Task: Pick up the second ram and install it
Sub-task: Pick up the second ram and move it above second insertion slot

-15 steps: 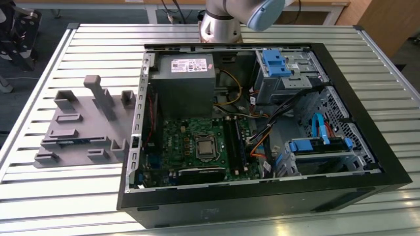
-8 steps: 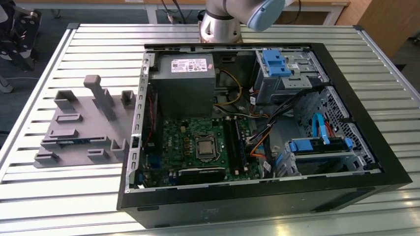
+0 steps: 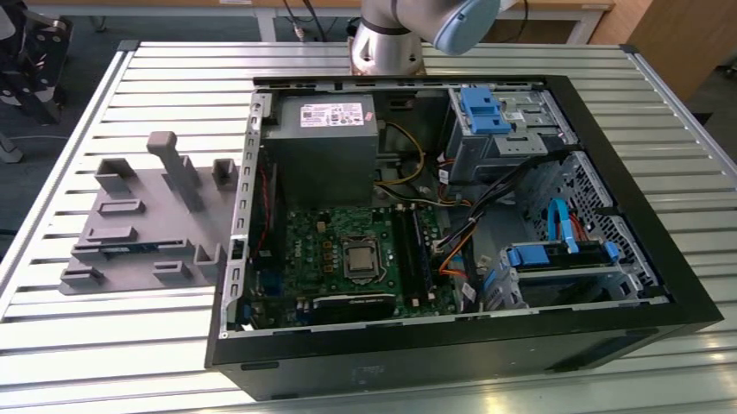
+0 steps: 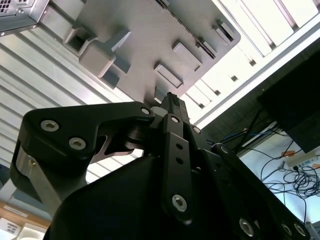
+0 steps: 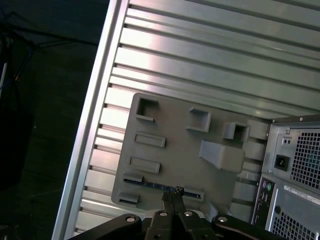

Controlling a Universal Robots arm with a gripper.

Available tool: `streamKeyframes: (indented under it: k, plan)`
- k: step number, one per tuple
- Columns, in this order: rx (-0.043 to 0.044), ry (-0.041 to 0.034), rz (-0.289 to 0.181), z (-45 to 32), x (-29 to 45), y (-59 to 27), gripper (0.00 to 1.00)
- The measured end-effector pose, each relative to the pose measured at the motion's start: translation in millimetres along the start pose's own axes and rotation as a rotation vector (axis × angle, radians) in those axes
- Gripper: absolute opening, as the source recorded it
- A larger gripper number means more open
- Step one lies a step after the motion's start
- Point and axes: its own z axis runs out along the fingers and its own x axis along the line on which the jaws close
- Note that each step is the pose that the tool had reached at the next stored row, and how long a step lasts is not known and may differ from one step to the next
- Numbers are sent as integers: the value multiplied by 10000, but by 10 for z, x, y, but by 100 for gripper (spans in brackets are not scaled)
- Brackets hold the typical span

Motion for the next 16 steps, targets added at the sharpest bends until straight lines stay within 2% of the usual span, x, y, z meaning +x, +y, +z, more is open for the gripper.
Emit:
streamKeyframes:
  k: [16]
  plan:
    - [-1, 9, -185, 0, 0, 0, 11]
